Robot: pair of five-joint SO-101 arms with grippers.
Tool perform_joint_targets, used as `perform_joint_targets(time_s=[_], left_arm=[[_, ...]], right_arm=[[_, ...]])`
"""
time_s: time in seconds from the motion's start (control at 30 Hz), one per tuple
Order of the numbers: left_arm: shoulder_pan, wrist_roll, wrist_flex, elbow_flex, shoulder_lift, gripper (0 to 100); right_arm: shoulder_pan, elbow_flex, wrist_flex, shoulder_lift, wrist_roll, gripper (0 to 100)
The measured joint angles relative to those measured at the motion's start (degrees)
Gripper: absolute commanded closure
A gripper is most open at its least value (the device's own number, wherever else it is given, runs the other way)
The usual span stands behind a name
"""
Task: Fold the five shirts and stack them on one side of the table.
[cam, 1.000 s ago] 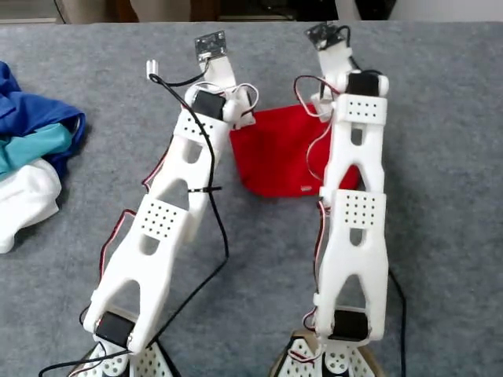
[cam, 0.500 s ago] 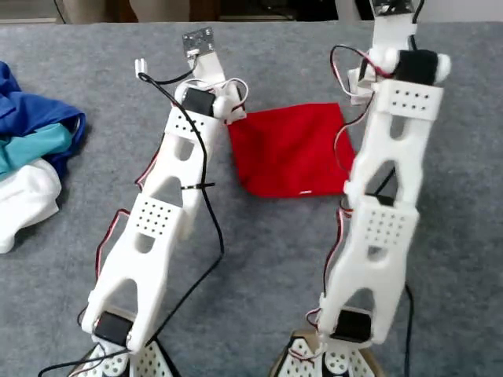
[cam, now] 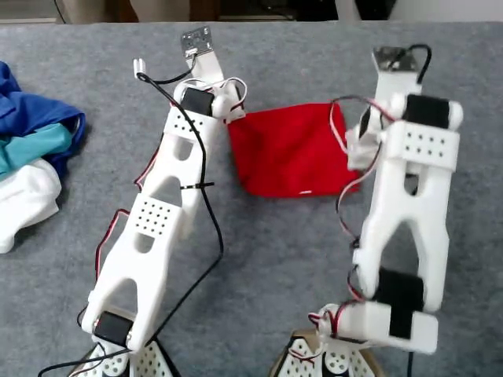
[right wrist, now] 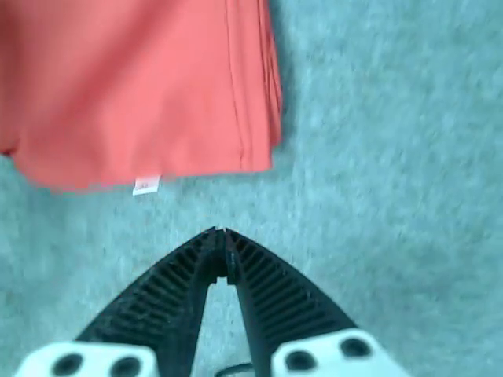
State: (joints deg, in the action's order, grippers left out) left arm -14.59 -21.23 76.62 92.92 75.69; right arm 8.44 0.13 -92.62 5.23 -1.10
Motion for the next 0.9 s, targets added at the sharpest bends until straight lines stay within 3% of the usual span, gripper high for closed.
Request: perform_joint_targets(time_s=[0.2, 0.27, 0.43, 0.67, 0.9], left_arm=[[0.0, 0.0, 0.0, 0.0, 0.0, 98], [0.0, 0.0, 0.0, 0.0, 0.0, 98], [0.0, 0.0, 0.0, 0.0, 0.0, 98], [0.0, 0.0, 0.0, 0.0, 0.0, 98], [0.0, 0.0, 0.0, 0.0, 0.0, 98]], right_arm=[[0.6, 13.8, 2.7, 2.0, 0.1, 98.1], [1.3, 14.9, 4.5, 2.0, 1.8, 91.5], [1.4, 15.5, 10.2, 2.0, 17.0, 74.4], [-1.8, 15.5, 20.9, -1.1, 39.7, 73.8], [-5.3, 10.9, 26.4, -13.4, 50.5, 73.8]])
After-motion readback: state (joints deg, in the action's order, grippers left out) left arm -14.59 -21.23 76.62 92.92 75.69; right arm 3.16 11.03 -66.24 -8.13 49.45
